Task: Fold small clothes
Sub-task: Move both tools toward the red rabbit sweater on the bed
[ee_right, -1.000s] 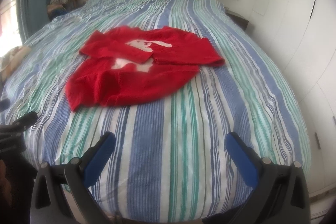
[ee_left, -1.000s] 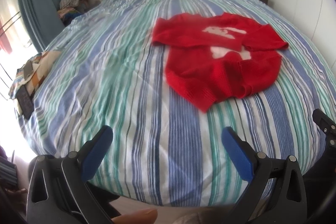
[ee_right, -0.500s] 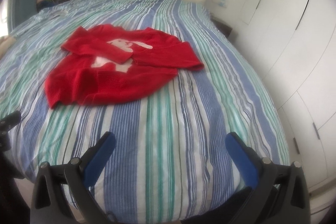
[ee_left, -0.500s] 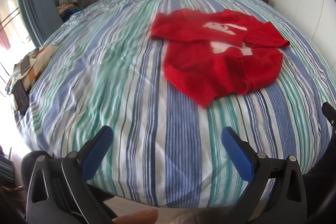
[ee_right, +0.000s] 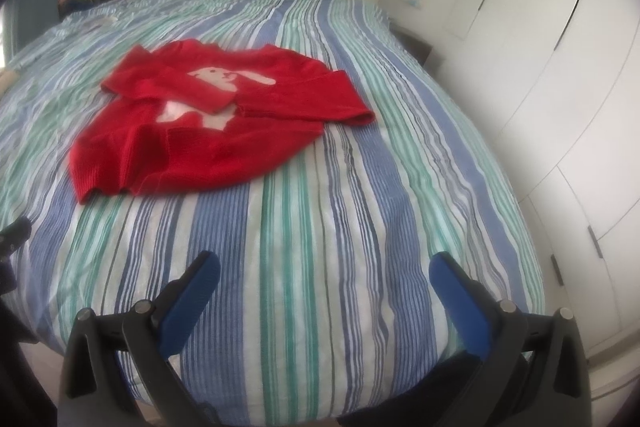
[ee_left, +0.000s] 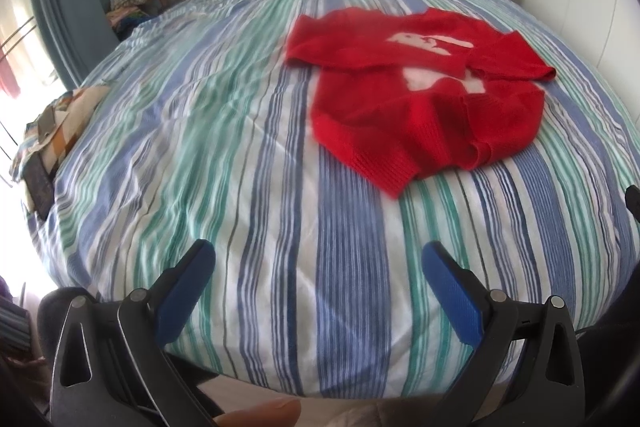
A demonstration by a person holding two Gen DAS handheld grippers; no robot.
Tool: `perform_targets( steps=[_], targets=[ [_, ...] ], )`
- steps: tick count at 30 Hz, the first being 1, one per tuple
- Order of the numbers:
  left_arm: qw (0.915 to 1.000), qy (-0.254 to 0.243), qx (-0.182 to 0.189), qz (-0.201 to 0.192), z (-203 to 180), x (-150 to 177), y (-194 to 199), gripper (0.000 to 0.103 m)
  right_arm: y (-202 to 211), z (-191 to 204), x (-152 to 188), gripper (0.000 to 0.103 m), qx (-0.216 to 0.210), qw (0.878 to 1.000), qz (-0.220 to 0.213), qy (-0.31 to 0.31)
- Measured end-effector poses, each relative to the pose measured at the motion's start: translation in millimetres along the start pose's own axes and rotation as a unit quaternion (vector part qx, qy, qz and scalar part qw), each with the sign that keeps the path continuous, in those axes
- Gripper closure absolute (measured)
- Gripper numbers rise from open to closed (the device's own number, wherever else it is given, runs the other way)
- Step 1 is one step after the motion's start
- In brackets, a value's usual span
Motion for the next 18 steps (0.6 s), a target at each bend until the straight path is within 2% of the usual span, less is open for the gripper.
perform_targets(
  steps=[18],
  targets=[
    [1.0000, -0.005, -0.003, 0.007, 0.1, 2.7, -5.7, 0.000, -3.9, -2.5, 2.7, 0.000, 0.005, 1.000, 0.007, -0.001]
  ],
)
Point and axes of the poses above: each gripper's, at about its wrist camera, not at the fingertips, and y roughly against the way its jaws point, z to its left, x to its underside, the point moved 2 cm from there along -y, roughly the way its jaws point, and after that the axes turned 11 degrees about -z, right-handed, at the moved point
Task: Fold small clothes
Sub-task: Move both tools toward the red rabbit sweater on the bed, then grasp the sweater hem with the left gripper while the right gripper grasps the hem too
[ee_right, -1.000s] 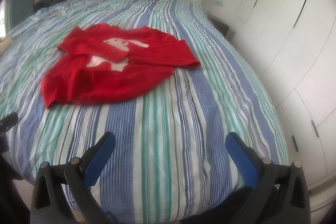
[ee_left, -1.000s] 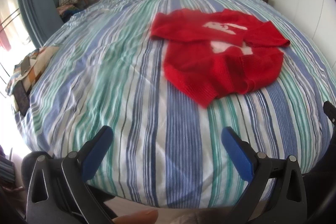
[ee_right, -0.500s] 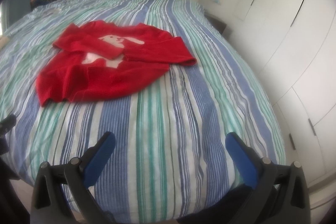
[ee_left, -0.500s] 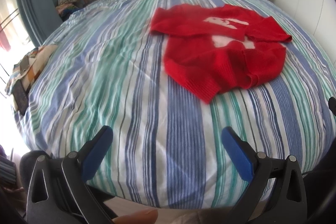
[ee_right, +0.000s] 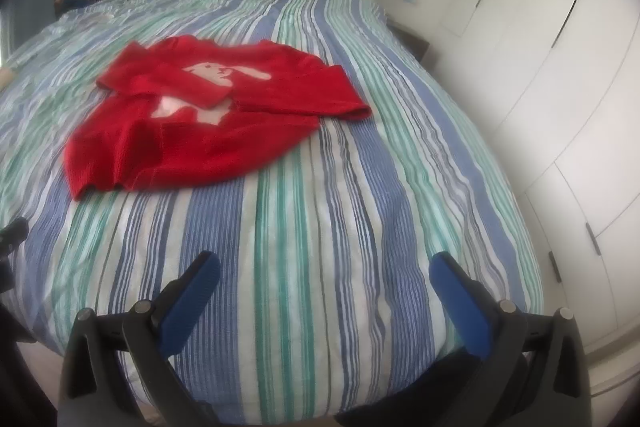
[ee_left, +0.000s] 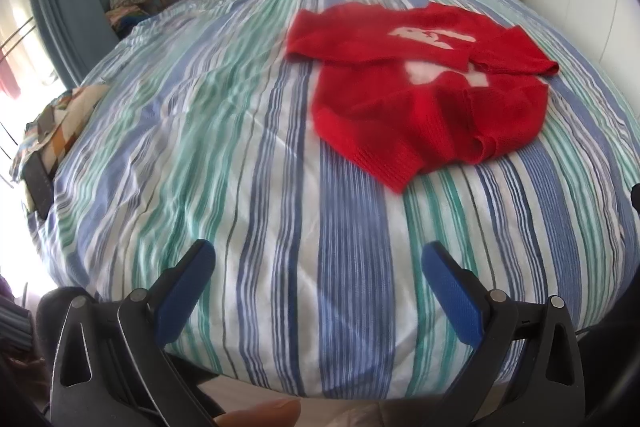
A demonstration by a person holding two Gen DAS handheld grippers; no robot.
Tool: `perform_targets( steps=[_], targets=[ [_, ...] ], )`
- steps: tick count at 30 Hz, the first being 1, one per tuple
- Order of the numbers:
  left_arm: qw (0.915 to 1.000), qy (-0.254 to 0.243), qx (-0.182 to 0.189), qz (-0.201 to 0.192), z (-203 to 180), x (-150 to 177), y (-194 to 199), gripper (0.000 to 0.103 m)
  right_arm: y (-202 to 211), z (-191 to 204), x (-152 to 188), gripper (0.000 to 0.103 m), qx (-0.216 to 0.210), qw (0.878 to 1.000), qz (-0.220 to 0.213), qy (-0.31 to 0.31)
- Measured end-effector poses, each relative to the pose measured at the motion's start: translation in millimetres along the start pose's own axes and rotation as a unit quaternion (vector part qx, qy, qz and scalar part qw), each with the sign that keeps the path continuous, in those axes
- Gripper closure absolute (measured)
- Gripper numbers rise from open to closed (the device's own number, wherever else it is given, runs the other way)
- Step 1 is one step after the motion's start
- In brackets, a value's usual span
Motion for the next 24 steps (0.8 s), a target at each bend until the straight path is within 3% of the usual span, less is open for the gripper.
perform_targets(
  steps=[10, 13, 15, 18, 22, 24],
  targets=[
    [0.9998, -0.006, -0.016, -0.001, -1.1, 5.9, -16.2, 0.000, -2.5, 1.0, 1.5, 0.000, -0.002, 1.000, 0.004, -0.001],
    [0.9987, -0.005, -0.035, 0.036, 2.6, 20.6, -51.0, 0.000, -6.4, 1.2, 3.2, 0.000, -0.018, 1.000, 0.005, -0.014],
    [0.9975, 0.004, -0.038, 0.060, 8.4, 33.1, -73.3, 0.000, -12.9, 4.6, 4.2, 0.000, -0.053, 0.998, 0.007, -0.022],
    [0.9993, 0.013, -0.021, 0.030, 13.1, 37.5, -74.0, 0.000, -24.1, 21.6, 0.6, 0.000, -0.110, 0.994, -0.004, -0.007],
    [0.9988, 0.029, -0.001, 0.038, 16.3, 40.3, -76.7, 0.000, -47.0, 64.8, -14.6, 0.000, -0.218, 0.976, -0.009, 0.015],
    [0.9980, 0.040, 0.013, 0.048, 20.7, 38.9, -77.2, 0.000, -67.3, 86.8, -27.2, 0.001, -0.245, 0.969, -0.007, 0.020]
  ],
)
Point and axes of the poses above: each gripper's, at about its wrist camera, not at the fingertips, and y roughly against the way its jaws point, z to its left, x to its underside, the point moved 2 cm from there along -y, roughly the way its jaws point, and after that the axes turned 11 degrees about -z, right-handed, at the moved point
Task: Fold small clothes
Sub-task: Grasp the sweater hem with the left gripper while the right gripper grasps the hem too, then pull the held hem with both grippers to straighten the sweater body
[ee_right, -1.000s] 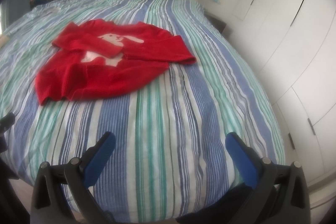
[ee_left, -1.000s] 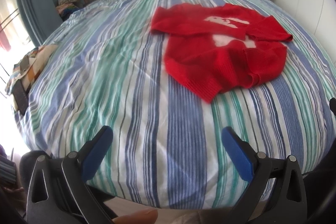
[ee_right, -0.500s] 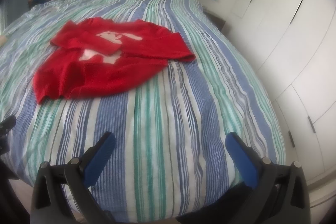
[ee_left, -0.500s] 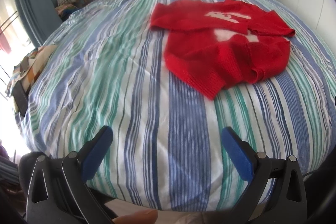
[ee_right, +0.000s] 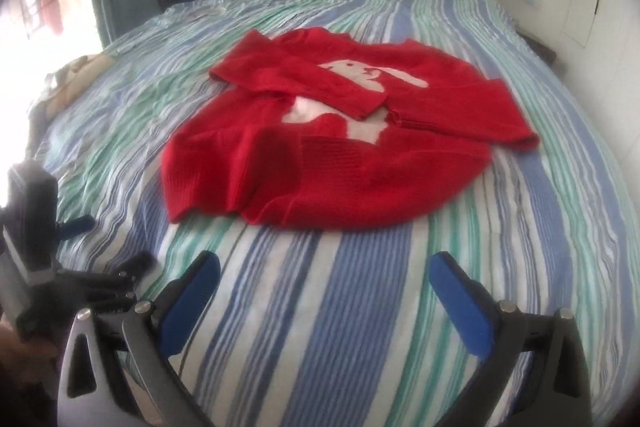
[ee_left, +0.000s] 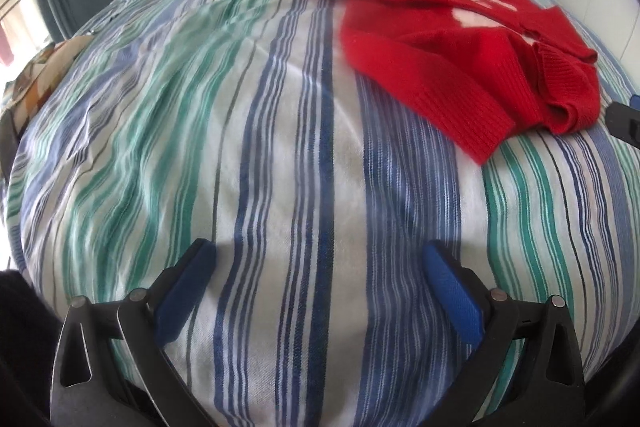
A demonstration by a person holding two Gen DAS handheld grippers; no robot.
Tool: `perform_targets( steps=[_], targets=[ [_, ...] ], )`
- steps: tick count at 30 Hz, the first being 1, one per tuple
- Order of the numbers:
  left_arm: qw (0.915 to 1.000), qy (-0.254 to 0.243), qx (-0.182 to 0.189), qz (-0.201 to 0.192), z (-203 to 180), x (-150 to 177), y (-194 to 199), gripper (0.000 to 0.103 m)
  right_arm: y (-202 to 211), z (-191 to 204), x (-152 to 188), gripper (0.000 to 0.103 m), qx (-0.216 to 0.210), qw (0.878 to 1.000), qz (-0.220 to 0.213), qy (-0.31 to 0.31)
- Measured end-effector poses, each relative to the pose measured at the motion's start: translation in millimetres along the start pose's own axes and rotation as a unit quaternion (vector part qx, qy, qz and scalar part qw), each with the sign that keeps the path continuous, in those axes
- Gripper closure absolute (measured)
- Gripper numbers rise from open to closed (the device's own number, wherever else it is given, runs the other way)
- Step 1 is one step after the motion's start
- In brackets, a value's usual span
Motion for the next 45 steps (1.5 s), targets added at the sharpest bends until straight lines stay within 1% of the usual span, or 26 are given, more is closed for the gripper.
perform_targets(
  steps=[2, 4, 5, 6, 7, 8, 9, 10, 12, 14, 16, 19, 20, 21, 23, 26, 28, 31, 32, 33, 34, 35, 37, 40, 42, 45],
  targets=[
    [0.9999, -0.004, 0.011, 0.007, 1.3, -1.2, 2.1, 0.000, -32.0, 4.0, -14.3, 0.002, 0.014, 1.000, 0.001, 0.019],
    [0.9997, -0.001, 0.024, 0.011, 3.6, -1.5, 6.1, 0.000, -67.2, 4.7, -26.4, 0.010, 0.026, 0.999, 0.012, 0.037],
    [0.9994, 0.003, 0.031, 0.011, 6.0, -1.3, 8.3, 0.000, -86.0, 3.1, -28.9, 0.019, 0.024, 0.998, 0.029, 0.041],
    [0.9991, 0.008, 0.040, 0.010, 8.8, -1.1, 11.4, 0.000, -102.4, 0.0, -28.0, 0.042, 0.022, 0.998, 0.046, 0.042],
    [0.9988, 0.011, 0.047, 0.008, 11.5, -0.5, 15.2, 0.000, -113.1, -4.9, -25.7, 0.054, 0.014, 0.997, 0.060, 0.037],
    [0.9985, 0.014, 0.053, 0.004, 15.0, 0.8, 20.1, 0.001, -112.5, -12.2, -24.2, 0.068, 0.006, 0.998, 0.059, 0.023],
    [0.9982, 0.018, 0.057, 0.001, 19.0, 1.7, 24.2, 0.001, -102.4, -21.3, -24.3, 0.087, 0.001, 0.999, 0.049, 0.002],
    [0.9978, 0.024, 0.062, -0.002, 23.0, 2.6, 27.8, 0.001, -85.6, -32.3, -23.8, 0.092, -0.009, 0.999, 0.038, -0.025],
    [0.9961, 0.037, 0.081, -0.004, 29.1, 3.9, 33.2, 0.001, -44.9, -55.0, -15.6, 0.093, -0.019, 0.997, 0.017, -0.076],
    [0.9928, 0.052, 0.107, -0.004, 31.5, 1.2, 33.7, 0.001, -6.2, -78.7, 2.8, 0.093, -0.002, 0.994, 0.009, -0.105],
    [0.9871, 0.069, 0.145, -0.001, 28.8, -6.3, 29.3, 0.001, 19.6, -102.0, 31.2, 0.093, 0.019, 0.991, 0.023, -0.133],
    [0.9775, 0.094, 0.189, 0.004, 20.6, -23.5, 16.6, 0.001, 36.0, -122.0, 69.9, 0.091, 0.029, 0.986, 0.048, -0.156],
    [0.9731, 0.101, 0.207, 0.003, 16.8, -29.7, 12.3, 0.001, 37.9, -125.5, 78.4, 0.081, 0.036, 0.985, 0.049, -0.158],
    [0.9690, 0.106, 0.223, 0.003, 12.3, -35.4, 7.8, 0.001, 39.2, -128.7, 85.3, 0.068, 0.041, 0.985, 0.051, -0.163],
    [0.9606, 0.113, 0.254, 0.006, 3.8, -43.4, -2.3, 0.002, 42.4, -137.6, 94.9, 0.058, 0.017, 0.978, 0.039, -0.203],
    [0.9472, 0.133, 0.291, 0.019, -6.8, -47.4, -16.5, 0.005, 41.6, -150.5, 99.7, 0.058, -0.045, 0.958, 0.010, -0.282],
    [0.9410, 0.135, 0.310, 0.015, -14.3, -47.9, -20.7, 0.015, 36.1, -163.4, 100.5, 0.058, -0.072, 0.940, -0.012, -0.333],
    [0.9264, 0.147, 0.346, 0.022, -27.3, -47.8, -31.4, 0.047, 16.1, -179.5, 101.7, 0.058, -0.109, 0.915, -0.023, -0.387],
    [0.9213, 0.154, 0.355, 0.036, -32.3, -45.8, -36.8, 0.087, 7.3, -177.3, 100.4, 0.057, -0.137, 0.911, -0.017, -0.389],
    [0.9191, 0.157, 0.357, 0.058, -36.8, -43.5, -41.9, 0.098, -0.9, -172.5, 97.1, 0.061, -0.161, 0.910, -0.010, -0.382],
    [0.9219, 0.159, 0.348, 0.060, -35.6, -42.8, -41.5, 0.098, -5.2, -167.3, 93.1, 0.070, -0.171, 0.914, -0.007, -0.367],
    [0.9241, 0.159, 0.343, 0.055, -31.2, -43.9, -36.0, 0.098, -8.0, -162.5, 88.9, 0.097, -0.167, 0.921, 0.000, -0.353],
    [0.9303, 0.145, 0.335, 0.039, -16.2, -47.1, -17.7, 0.099, -1.6, -157.8, 81.8, 0.096, -0.160, 0.926, 0.011, -0.341],
    [0.9436, 0.098, 0.316, 0.021, 2.3, -49.3, 14.7, 0.099, 28.3, -150.2, 68.3, 0.097, -0.156, 0.936, 0.012, -0.314],
    [0.9485, 0.073, 0.307, 0.025, 5.6, -45.7, 25.3, 0.099, 43.7, -142.1, 66.0, 0.097, -0.158, 0.939, 0.021, -0.306],
    [0.9618, 0.034, 0.269, 0.042, -0.2, -31.0, 16.4, 0.099, 41.7, -129.4, 75.1, 0.097, -0.149, 0.941, 0.050, -0.300]
  ],
)
Point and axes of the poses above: each gripper's, at about its wrist camera, not at the fingertips, and y roughly against the way its jaws point, z to its left, x to its underside, the point moved 2 cm from there along -y, roughly the way its jaws point, and after that the axes turned 11 degrees about -z, right-handed, at the moved point
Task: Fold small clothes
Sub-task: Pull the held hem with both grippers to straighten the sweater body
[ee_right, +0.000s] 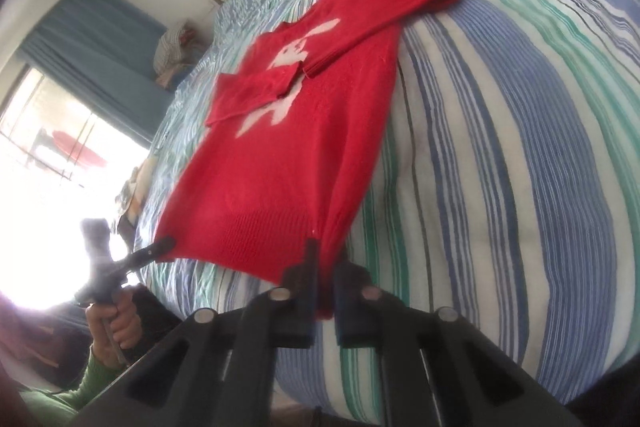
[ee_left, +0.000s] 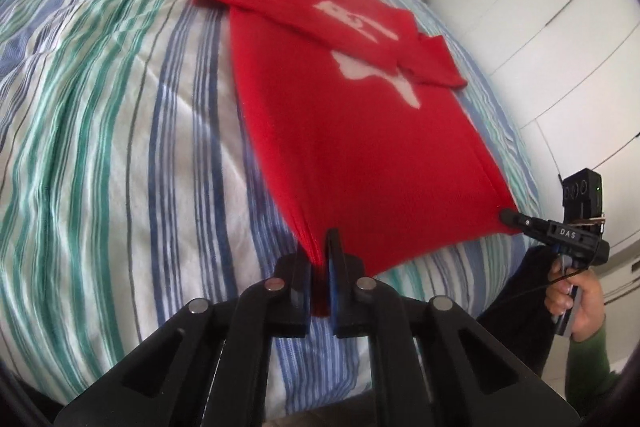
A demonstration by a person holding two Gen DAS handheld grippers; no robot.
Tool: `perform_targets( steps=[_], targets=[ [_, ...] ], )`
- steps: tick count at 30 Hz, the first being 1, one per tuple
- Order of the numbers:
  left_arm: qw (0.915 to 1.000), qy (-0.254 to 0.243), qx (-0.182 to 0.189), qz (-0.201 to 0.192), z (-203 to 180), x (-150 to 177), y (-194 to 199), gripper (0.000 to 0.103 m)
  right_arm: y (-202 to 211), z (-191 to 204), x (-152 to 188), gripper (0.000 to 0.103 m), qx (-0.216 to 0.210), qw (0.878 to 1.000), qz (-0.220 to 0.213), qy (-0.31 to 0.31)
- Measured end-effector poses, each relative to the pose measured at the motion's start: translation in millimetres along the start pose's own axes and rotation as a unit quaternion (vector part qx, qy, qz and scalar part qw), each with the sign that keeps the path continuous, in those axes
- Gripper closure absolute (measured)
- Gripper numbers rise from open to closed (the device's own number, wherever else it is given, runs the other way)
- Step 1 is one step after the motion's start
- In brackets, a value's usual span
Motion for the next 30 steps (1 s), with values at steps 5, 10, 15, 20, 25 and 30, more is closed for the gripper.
perform_targets(
  steps=[5, 10, 15, 20, 25, 30],
  targets=[
    [0.9994, -0.001, -0.035, 0.006, 4.3, 15.0, -10.2, 0.099, -30.5, -22.0, 20.3, 0.098, 0.051, 0.998, 0.030, -0.014],
    [0.9986, 0.001, -0.052, -0.003, 2.9, 20.1, -3.2, 0.099, -21.2, -14.4, 18.6, 0.098, 0.064, 0.998, 0.015, -0.010],
    [0.9982, 0.015, -0.057, -0.007, 10.0, 27.9, -22.8, 0.099, -35.1, -31.4, 31.4, 0.099, 0.071, 0.997, 0.016, -0.016],
    [0.9976, 0.007, -0.069, -0.011, 5.8, 27.0, -19.3, 0.099, -29.7, -28.9, 32.4, 0.099, 0.076, 0.997, 0.009, -0.013],
    [0.9958, 0.013, -0.089, -0.015, 0.5, 24.6, -27.3, 0.092, -28.9, -26.3, 35.3, 0.099, 0.080, 0.997, -0.007, 0.002],
    [0.9949, -0.017, -0.099, -0.009, -10.6, 28.9, -18.4, 0.063, -22.6, -14.5, 42.5, 0.087, 0.097, 0.994, -0.028, 0.034]
  ],
)
Point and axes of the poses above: each gripper's, at about its wrist camera, not at the fingertips, and y roughly against the way its jaws point, z to its left, x to its underside, the point moved 2 cm from there along -y, roughly the way its jaws point, and after that the axes turned 11 degrees about -z, right-handed, at the moved point
